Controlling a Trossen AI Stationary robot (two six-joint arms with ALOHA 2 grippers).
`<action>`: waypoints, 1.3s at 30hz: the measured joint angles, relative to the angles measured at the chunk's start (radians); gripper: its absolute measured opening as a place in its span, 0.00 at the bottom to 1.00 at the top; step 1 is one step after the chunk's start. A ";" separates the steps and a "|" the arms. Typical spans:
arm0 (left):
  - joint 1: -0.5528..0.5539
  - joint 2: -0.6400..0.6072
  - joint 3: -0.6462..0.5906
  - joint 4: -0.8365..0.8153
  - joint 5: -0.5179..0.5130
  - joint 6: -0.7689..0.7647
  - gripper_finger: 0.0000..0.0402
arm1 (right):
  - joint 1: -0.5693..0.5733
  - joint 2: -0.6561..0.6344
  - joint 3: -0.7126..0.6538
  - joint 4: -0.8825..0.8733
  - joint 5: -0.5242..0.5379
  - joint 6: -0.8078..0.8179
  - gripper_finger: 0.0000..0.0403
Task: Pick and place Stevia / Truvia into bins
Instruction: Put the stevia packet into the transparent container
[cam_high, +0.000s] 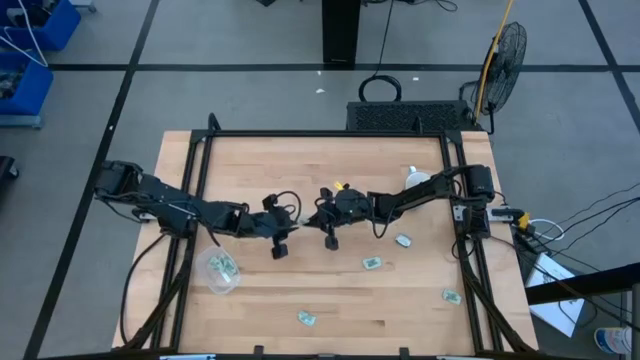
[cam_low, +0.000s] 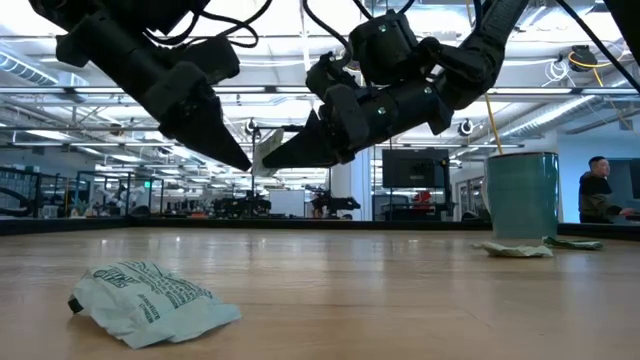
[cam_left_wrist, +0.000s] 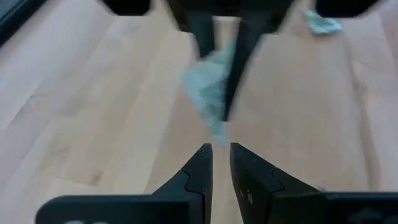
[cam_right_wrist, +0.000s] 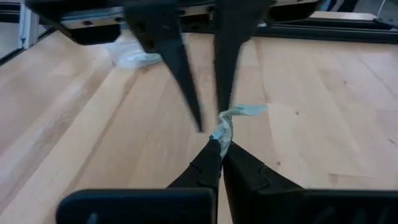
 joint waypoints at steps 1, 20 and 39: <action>0.002 0.000 0.000 0.000 0.012 0.013 0.16 | 0.000 0.000 0.000 0.001 0.001 -0.004 0.01; 0.034 0.000 0.000 0.024 0.042 0.062 0.50 | -0.001 0.000 0.000 0.017 0.001 -0.051 0.01; 0.034 0.000 0.000 0.056 0.053 0.122 0.03 | 0.000 0.000 0.000 0.054 0.000 -0.039 0.01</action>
